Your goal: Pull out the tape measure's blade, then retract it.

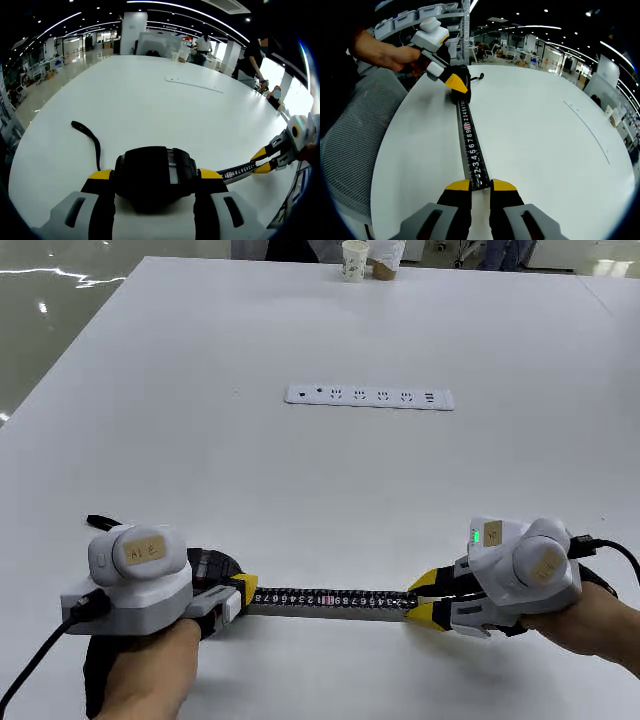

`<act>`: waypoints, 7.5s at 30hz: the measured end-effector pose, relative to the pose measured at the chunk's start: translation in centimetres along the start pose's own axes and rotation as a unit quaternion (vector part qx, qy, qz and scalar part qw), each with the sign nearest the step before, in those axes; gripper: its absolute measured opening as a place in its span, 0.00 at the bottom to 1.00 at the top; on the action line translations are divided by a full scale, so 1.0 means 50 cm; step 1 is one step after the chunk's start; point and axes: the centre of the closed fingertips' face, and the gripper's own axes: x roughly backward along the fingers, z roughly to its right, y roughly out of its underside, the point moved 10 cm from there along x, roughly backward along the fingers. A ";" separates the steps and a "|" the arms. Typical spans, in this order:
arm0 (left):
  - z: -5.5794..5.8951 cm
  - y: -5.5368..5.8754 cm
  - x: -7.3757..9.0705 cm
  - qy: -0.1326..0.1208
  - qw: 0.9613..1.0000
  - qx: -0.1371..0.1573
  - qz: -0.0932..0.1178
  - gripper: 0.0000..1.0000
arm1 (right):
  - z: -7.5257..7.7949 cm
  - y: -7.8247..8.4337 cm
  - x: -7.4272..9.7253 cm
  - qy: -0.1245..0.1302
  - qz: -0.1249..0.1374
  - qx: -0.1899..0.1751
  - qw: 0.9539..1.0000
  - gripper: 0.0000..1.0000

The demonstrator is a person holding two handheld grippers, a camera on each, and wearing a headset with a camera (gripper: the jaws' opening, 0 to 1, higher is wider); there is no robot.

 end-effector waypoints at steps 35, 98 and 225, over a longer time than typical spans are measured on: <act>-0.002 -0.001 0.000 0.005 1.000 0.004 -0.004 0.58 | -0.009 -0.044 -0.044 -0.011 0.015 0.000 1.000 0.10; -0.007 -0.003 -0.001 0.011 1.000 0.011 -0.010 0.59 | -0.019 -0.125 -0.128 -0.029 0.036 0.005 0.999 0.10; -0.022 -0.015 0.036 0.068 0.997 -0.013 -0.016 0.77 | -0.052 -0.209 -0.160 -0.007 0.048 0.026 0.998 0.42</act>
